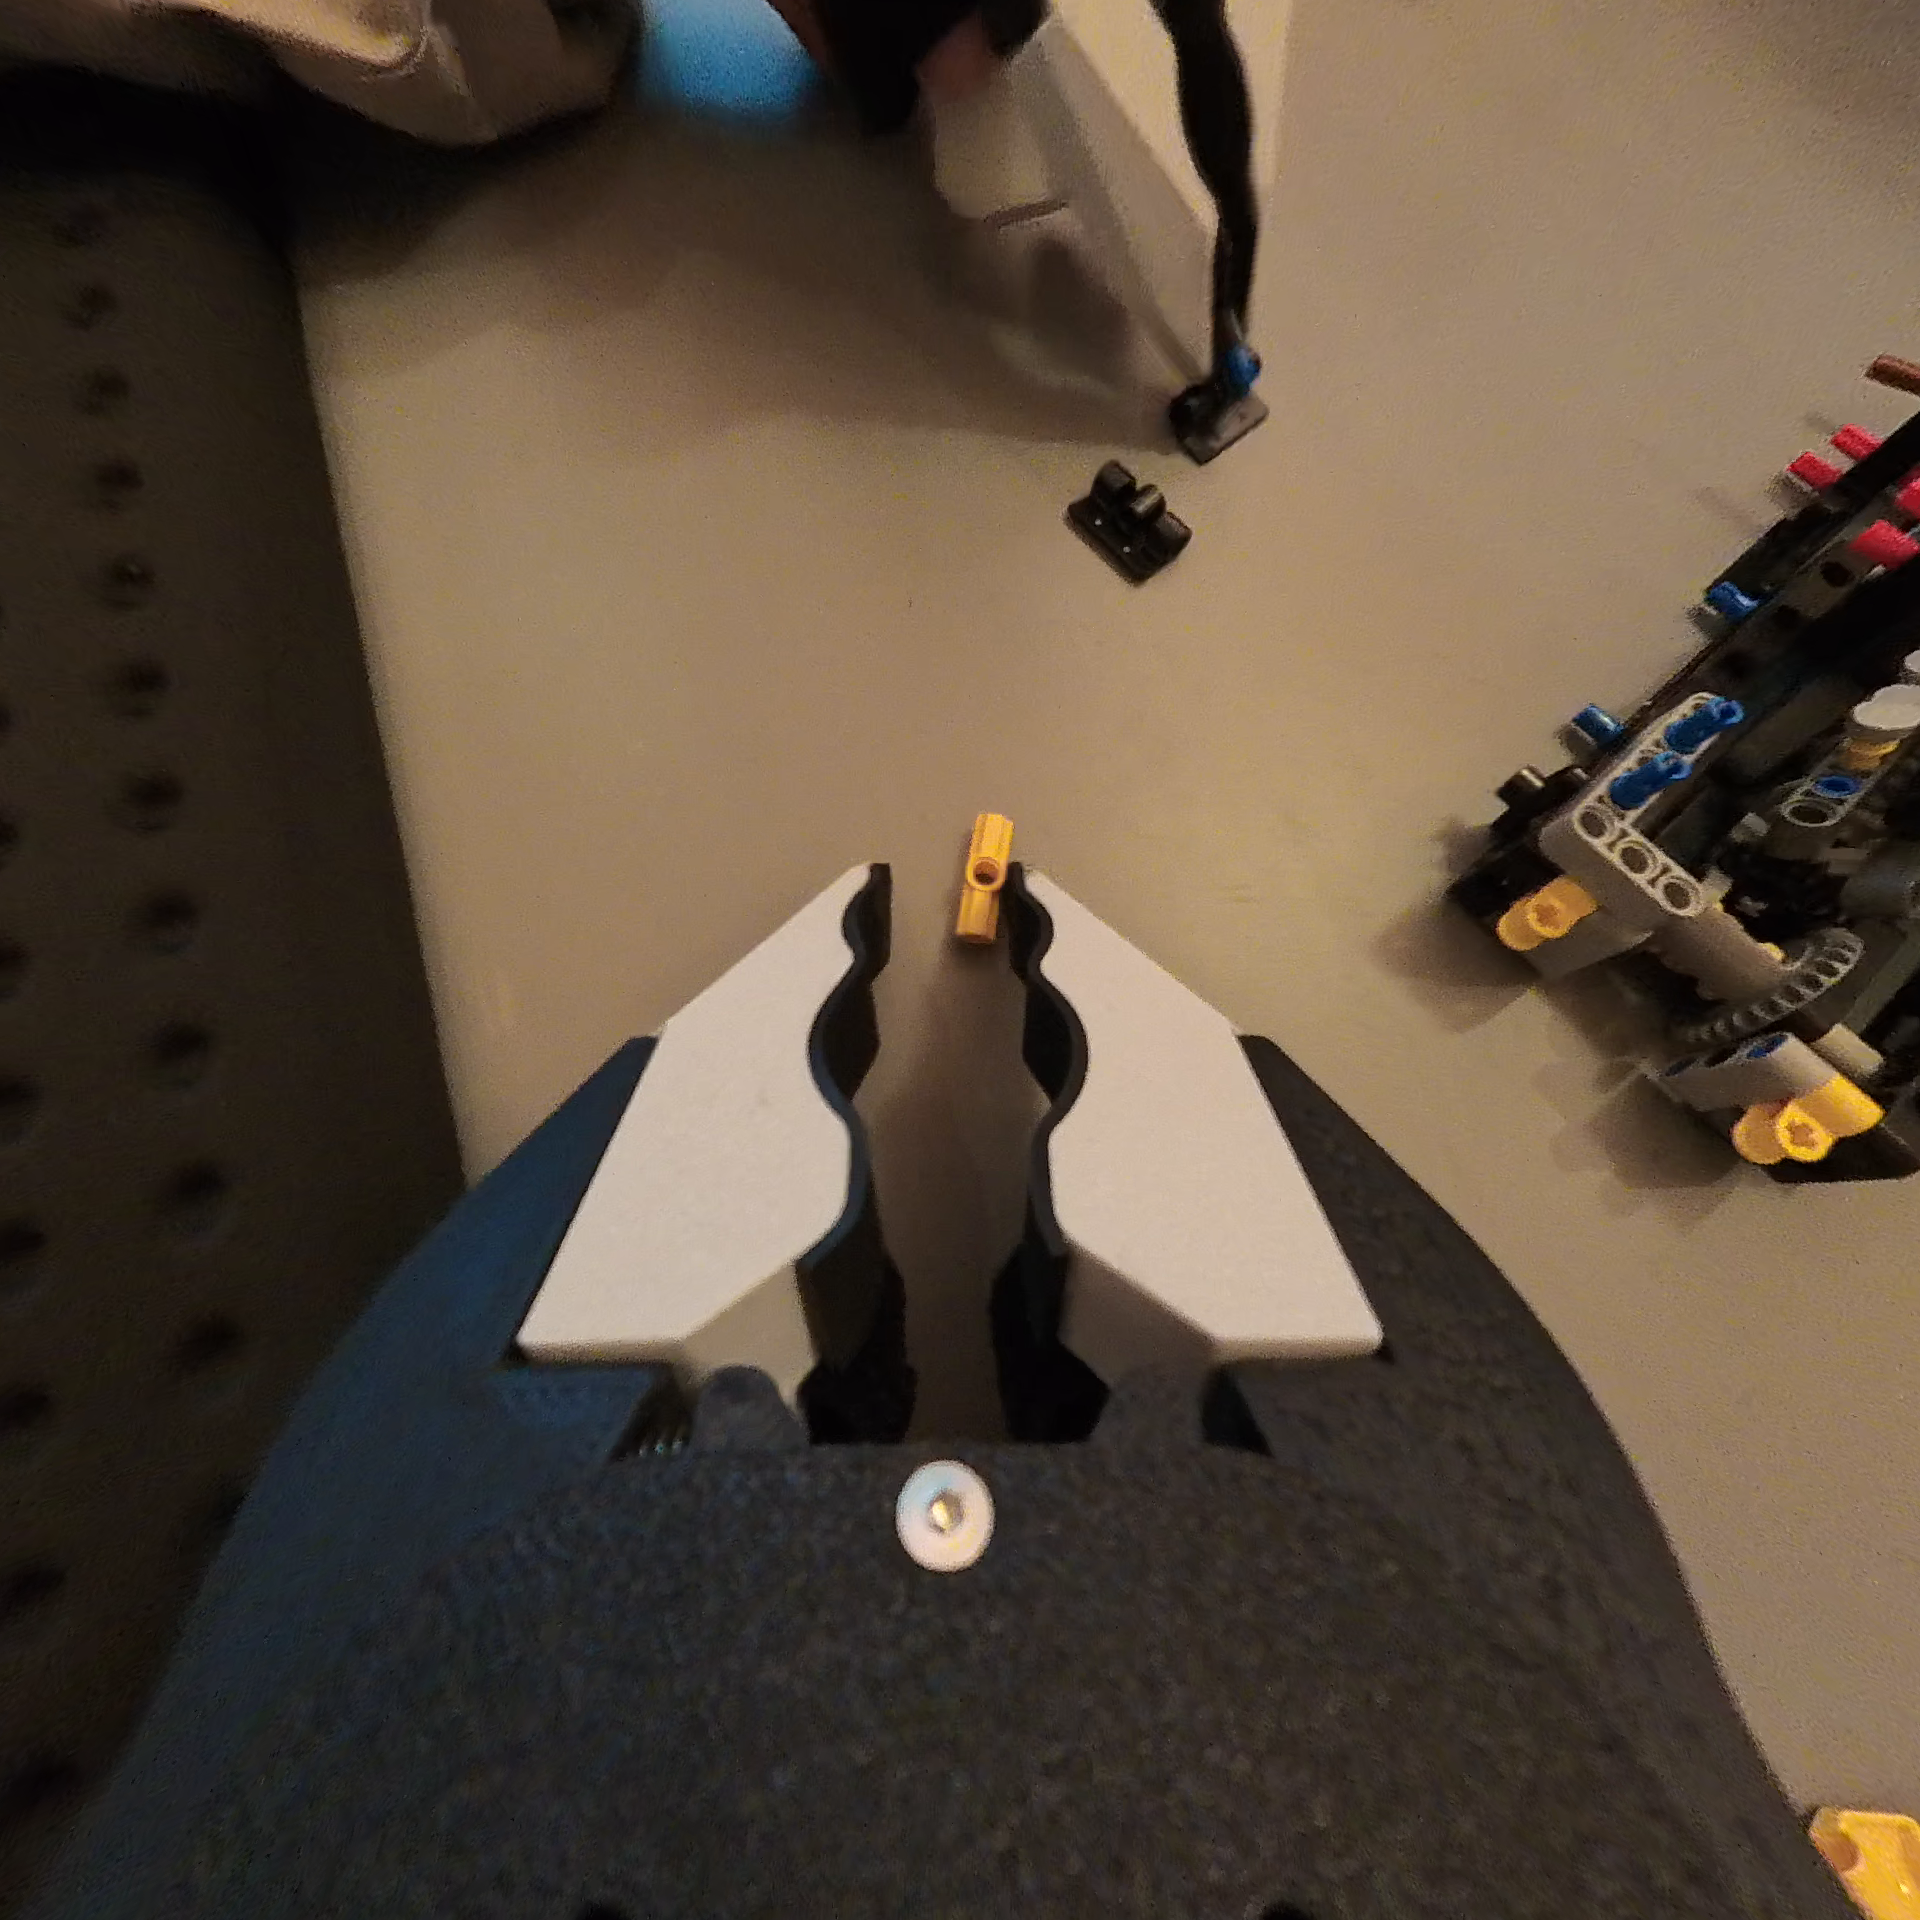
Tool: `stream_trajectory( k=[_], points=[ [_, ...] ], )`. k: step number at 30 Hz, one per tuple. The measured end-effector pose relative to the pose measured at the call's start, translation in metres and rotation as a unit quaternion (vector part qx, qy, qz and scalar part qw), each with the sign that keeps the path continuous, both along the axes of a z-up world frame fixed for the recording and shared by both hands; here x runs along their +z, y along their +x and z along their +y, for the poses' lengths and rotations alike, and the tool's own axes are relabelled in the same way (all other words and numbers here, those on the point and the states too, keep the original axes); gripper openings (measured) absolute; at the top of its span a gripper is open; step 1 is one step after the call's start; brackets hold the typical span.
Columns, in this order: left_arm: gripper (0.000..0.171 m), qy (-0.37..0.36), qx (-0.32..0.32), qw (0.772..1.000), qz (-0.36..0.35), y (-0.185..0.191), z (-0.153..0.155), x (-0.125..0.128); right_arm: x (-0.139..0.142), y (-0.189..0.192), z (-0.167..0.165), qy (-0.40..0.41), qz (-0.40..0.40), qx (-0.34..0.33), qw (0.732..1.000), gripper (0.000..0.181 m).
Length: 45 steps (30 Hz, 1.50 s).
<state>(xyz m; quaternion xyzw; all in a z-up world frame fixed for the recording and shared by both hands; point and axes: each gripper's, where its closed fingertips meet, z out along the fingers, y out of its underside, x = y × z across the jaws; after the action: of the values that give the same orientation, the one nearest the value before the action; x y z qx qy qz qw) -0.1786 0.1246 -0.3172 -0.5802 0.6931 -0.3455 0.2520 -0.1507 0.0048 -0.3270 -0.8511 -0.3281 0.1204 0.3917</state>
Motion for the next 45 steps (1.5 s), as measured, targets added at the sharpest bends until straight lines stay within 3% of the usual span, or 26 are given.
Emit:
stream_trajectory(
  k=[4, 7, 11, 15, 18, 21, 24, 26, 28, 31, 33, 36, 38, 41, 45],
  points=[
    [0.008, 0.027, 0.008, 0.999, 0.020, -0.005, 0.003, -0.007, 0.005, 0.001, 0.002, 0.004, 0.022, -0.006, 1.000, 0.022],
    [0.029, 0.003, -0.010, 1.000, 0.006, 0.000, -0.010, 0.002, 0.006, 0.003, 0.003, -0.002, 0.031, -0.014, 0.999, 0.022],
    [0.027, 0.021, -0.059, 0.998, -0.007, 0.003, -0.035, 0.006, 0.000, 0.002, 0.001, -0.011, 0.010, -0.008, 1.000, 0.020],
    [0.026, 0.046, -0.051, 0.997, -0.024, 0.010, -0.036, 0.012, 0.000, 0.004, 0.002, -0.003, 0.001, -0.013, 1.000, 0.006],
    [0.024, 0.033, -0.054, 0.998, -0.023, 0.009, -0.038, 0.012, 0.001, 0.009, 0.003, 0.004, -0.008, -0.020, 1.000, 0.006],
    [0.024, 0.045, -0.036, 0.998, -0.011, 0.009, -0.028, 0.005, 0.028, 0.064, 0.017, 0.077, -0.026, -0.123, 0.989, 0.006],
    [0.010, 0.046, -0.029, 0.998, 0.010, 0.007, -0.022, -0.005, 0.057, 0.185, 0.007, 0.122, -0.072, -0.324, 0.935, 0.006],
    [0.008, 0.039, -0.030, 0.999, 0.008, 0.007, -0.022, -0.006, 0.058, 0.244, -0.020, 0.094, -0.087, -0.409, 0.903, 0.006],
    [0.008, 0.048, -0.004, 0.999, 0.015, 0.007, -0.011, -0.007, 0.048, 0.275, -0.040, 0.058, -0.089, -0.450, 0.887, 0.006],
    [0.008, 0.062, 0.044, 0.997, 0.023, 0.002, 0.013, -0.004, 0.036, 0.291, -0.050, 0.032, -0.090, -0.469, 0.878, 0.010],
    [0.013, 0.045, 0.050, 0.998, 0.001, 0.003, 0.015, 0.005, 0.037, 0.291, -0.048, 0.039, -0.095, -0.468, 0.878, 0.013],
    [0.020, 0.007, -0.015, 0.999, -0.039, 0.005, -0.016, 0.023, 0.048, 0.269, -0.034, 0.064, -0.082, -0.450, 0.887, 0.014],
    [0.020, 0.026, -0.057, 0.997, -0.039, 0.005, -0.035, 0.020, 0.062, 0.230, -0.014, 0.097, -0.030, -0.405, 0.909, 0.013],
    [0.019, 0.035, -0.071, 0.997, -0.011, 0.009, -0.047, 0.005, 0.085, 0.160, 0.015, 0.158, 0.086, -0.334, 0.925, 0.007],
    [0.014, 0.024, -0.064, 0.998, 0.010, 0.012, -0.048, -0.006, 0.071, 0.080, 0.030, 0.111, 0.201, -0.229, 0.946, 0.011]
  ],
)
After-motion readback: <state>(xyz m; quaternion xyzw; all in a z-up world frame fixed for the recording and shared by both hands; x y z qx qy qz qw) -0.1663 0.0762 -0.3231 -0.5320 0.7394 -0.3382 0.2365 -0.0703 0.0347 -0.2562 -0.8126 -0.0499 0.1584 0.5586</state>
